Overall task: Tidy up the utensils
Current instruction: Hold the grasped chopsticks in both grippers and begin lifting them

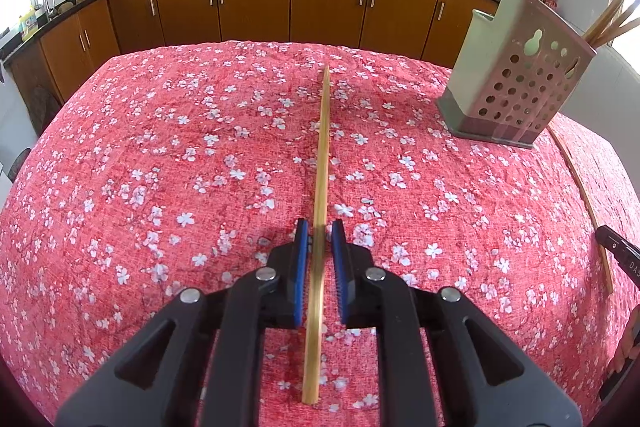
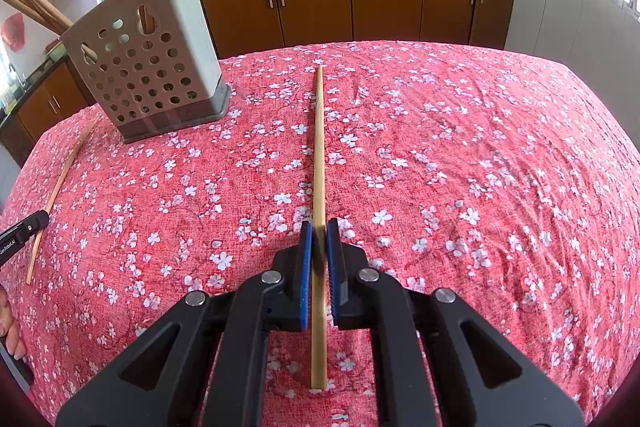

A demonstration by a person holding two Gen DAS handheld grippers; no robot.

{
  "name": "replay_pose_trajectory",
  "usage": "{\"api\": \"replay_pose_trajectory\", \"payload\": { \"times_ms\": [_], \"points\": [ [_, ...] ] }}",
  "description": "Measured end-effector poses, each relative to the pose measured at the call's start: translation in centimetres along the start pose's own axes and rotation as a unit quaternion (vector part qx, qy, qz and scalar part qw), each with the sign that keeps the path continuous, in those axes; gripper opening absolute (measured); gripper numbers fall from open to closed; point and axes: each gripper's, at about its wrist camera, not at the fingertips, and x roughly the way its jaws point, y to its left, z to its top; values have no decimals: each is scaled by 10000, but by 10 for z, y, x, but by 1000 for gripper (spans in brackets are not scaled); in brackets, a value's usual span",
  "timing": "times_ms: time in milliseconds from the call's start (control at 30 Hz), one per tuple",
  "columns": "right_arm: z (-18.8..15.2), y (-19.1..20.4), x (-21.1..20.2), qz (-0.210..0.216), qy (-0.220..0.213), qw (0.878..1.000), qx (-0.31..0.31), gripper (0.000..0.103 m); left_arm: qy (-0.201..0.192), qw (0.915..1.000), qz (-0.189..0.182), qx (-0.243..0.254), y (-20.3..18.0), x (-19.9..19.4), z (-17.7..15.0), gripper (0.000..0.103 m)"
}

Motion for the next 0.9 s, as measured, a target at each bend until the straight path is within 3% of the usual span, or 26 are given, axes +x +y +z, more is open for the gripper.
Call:
{"api": "replay_pose_trajectory", "payload": {
  "times_ms": [333, 900],
  "points": [
    [-7, 2, -7, -6, 6, 10000, -24, 9, 33, 9998, -137, 168, 1, -14, -15, 14],
    [-12, -6, -16, 96, 17, 10000, 6, 8, 51, 9997, -49, 242, -3, -21, -22, 12]
  ]
}}
